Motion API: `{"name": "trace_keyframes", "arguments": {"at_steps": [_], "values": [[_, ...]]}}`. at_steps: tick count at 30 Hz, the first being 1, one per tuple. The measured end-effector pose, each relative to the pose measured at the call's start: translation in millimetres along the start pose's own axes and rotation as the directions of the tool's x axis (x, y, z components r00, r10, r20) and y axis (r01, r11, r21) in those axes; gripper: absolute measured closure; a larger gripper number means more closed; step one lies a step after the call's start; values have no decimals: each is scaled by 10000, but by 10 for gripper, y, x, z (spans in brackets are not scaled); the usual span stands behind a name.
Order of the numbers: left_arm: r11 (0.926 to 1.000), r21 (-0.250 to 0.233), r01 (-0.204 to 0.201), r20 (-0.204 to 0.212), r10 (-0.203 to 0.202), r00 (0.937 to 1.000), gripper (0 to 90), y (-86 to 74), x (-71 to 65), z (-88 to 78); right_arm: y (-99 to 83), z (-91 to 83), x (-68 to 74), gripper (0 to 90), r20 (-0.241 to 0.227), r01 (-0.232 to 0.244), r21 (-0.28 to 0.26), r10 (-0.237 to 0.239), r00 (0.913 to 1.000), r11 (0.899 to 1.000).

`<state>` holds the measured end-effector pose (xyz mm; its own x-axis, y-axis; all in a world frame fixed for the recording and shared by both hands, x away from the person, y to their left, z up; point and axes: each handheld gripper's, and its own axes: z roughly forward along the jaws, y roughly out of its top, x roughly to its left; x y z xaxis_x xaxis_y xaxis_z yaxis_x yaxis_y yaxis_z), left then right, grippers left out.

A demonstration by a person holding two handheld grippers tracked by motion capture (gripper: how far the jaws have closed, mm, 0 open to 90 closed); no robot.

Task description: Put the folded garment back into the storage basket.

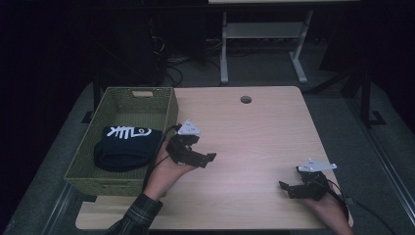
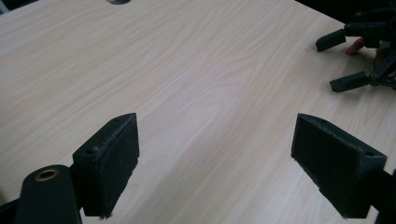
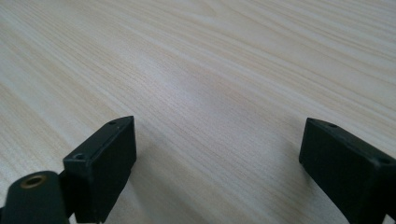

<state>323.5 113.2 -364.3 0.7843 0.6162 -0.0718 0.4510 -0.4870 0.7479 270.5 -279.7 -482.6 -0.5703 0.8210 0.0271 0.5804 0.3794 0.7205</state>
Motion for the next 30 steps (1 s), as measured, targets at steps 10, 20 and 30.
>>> {"name": "trace_keyframes", "arguments": {"at_steps": [10, 20, 30], "values": [[9993, 368, -92, 235, 83, 9997, 149, -225, -186, 346, 0, -1, 2, 109, -24, 27, 10, -27, 10000, 10000], [9980, 600, -181, 134, 173, 9998, 149, -441, -190, 592, 0, -1, 2, 110, -40, 39, 8, -39, 10000, 10000], [9954, 878, -394, -379, 428, 9984, 135, -643, -190, 815, 0, -1, 1, 110, -48, 59, 3, -59, 10000, 10000]]}}
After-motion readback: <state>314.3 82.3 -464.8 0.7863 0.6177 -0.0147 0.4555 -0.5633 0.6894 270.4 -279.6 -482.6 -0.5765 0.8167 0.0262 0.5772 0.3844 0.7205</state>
